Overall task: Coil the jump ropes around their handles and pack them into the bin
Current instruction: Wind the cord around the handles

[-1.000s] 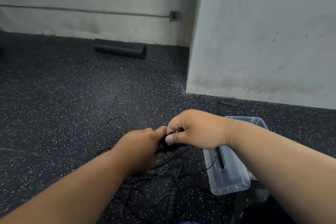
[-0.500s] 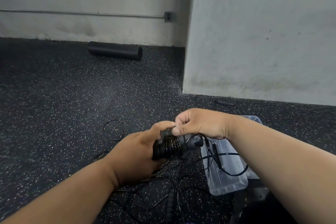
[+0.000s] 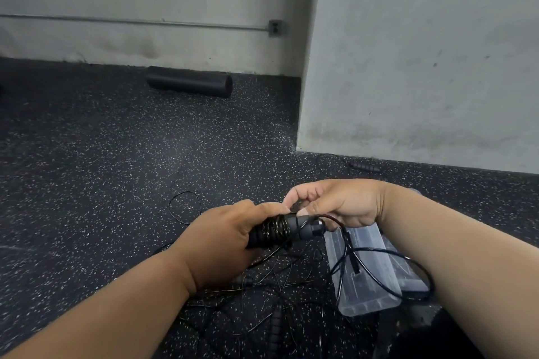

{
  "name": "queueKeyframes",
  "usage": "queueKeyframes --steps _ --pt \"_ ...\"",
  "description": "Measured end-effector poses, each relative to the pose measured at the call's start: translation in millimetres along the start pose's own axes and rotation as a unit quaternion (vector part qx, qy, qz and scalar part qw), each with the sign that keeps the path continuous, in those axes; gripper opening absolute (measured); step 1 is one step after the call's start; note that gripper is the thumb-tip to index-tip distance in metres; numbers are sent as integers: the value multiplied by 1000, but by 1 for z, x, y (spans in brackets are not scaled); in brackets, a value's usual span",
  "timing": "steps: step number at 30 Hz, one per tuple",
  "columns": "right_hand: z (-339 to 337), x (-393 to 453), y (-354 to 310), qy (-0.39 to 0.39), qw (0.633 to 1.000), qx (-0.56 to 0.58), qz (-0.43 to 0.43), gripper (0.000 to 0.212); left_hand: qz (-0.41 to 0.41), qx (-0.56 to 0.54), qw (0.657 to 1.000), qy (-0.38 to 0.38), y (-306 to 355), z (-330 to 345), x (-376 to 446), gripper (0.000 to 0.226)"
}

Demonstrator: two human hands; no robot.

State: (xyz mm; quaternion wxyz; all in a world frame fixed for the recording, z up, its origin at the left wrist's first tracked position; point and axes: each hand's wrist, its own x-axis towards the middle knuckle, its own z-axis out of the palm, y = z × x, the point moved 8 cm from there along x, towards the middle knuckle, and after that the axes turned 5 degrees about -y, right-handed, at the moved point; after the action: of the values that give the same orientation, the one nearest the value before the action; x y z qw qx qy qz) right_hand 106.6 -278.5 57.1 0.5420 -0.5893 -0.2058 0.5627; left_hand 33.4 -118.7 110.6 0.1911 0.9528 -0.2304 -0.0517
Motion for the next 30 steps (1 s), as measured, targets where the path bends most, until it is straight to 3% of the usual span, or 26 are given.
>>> queueKeyframes --steps 8,11,13,16,17,19,22,26,28,30 --pt "-11 -6 -1 26 985 170 -34 43 -82 -42 996 9 -26 -11 0 64" --pt "-11 -4 6 53 990 128 -13 50 -101 -169 980 -13 -28 -5 1 65" --pt "-2 3 13 70 996 61 6 39 -113 -392 913 -19 -20 3 0 55" --pt "15 18 29 111 993 -18 18 18 -142 -637 757 -9 -11 12 -2 49" --pt "20 22 34 131 989 -69 19 16 -153 -668 728 3 -13 12 -2 51" --pt "28 28 39 164 963 -210 32 12 -186 -678 710 45 -25 9 -2 48" --pt "35 28 40 197 922 -331 44 18 -276 -621 725 107 -58 7 -7 32" --pt "51 21 13 190 831 -522 31 47 -368 -415 825 108 -93 16 -16 45" --pt "57 19 2 176 825 -537 21 65 -384 -322 859 104 -98 13 -16 47" --pt "61 15 -6 144 829 -539 21 63 -394 -241 881 100 -103 9 -16 47"
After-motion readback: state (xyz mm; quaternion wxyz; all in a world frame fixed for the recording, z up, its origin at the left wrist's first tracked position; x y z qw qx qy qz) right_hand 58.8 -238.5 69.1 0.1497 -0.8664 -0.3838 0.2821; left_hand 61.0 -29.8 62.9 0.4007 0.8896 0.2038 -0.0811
